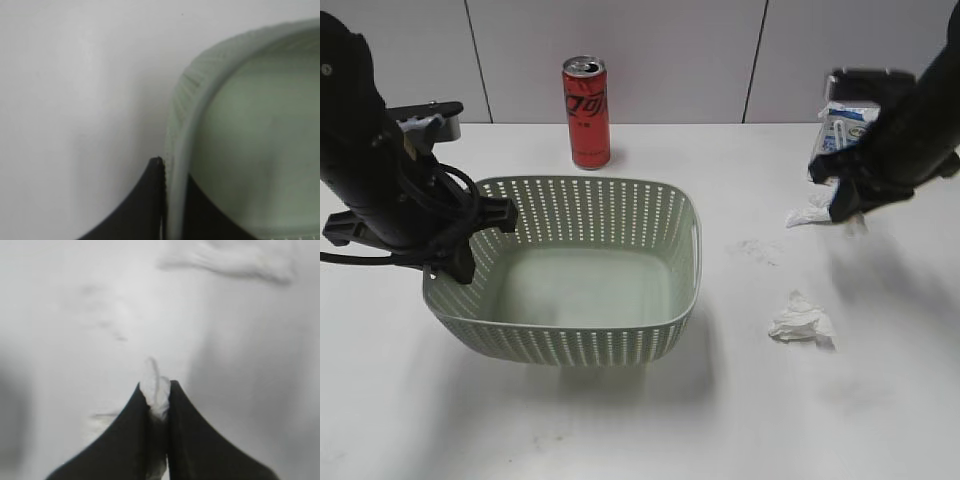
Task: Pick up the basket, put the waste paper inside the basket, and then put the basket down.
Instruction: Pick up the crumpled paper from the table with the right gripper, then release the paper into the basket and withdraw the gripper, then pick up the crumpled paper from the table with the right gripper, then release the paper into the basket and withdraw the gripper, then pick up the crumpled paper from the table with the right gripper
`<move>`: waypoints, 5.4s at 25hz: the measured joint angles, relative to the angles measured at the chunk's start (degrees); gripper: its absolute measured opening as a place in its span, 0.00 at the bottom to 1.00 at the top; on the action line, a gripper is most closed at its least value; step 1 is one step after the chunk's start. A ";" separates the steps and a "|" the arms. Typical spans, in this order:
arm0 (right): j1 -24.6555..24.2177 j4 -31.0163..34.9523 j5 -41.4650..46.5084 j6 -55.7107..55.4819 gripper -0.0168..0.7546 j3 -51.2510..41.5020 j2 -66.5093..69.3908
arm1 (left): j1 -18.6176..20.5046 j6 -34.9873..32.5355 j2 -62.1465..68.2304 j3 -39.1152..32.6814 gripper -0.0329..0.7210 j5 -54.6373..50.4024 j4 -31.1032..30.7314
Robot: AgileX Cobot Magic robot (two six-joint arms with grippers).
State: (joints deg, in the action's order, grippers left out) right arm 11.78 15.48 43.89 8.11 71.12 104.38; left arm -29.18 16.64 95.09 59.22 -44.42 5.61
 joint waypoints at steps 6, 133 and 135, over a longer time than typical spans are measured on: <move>16.64 18.27 -6.79 20.73 0.08 0.12 -13.93 | 0.00 0.00 0.00 0.00 0.04 0.47 0.24; 13.19 -22.77 -21.29 -32.72 0.80 -23.07 -5.07 | 0.00 0.00 0.00 -0.05 0.04 -2.12 -1.51; 13.19 -21.02 -21.72 -32.50 0.80 -23.13 -3.92 | 0.00 0.00 0.00 -0.05 0.04 -2.04 -1.51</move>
State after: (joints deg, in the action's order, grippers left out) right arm 24.97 -5.54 22.17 -24.39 48.00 100.46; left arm -29.18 16.64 95.09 59.17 -46.46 4.10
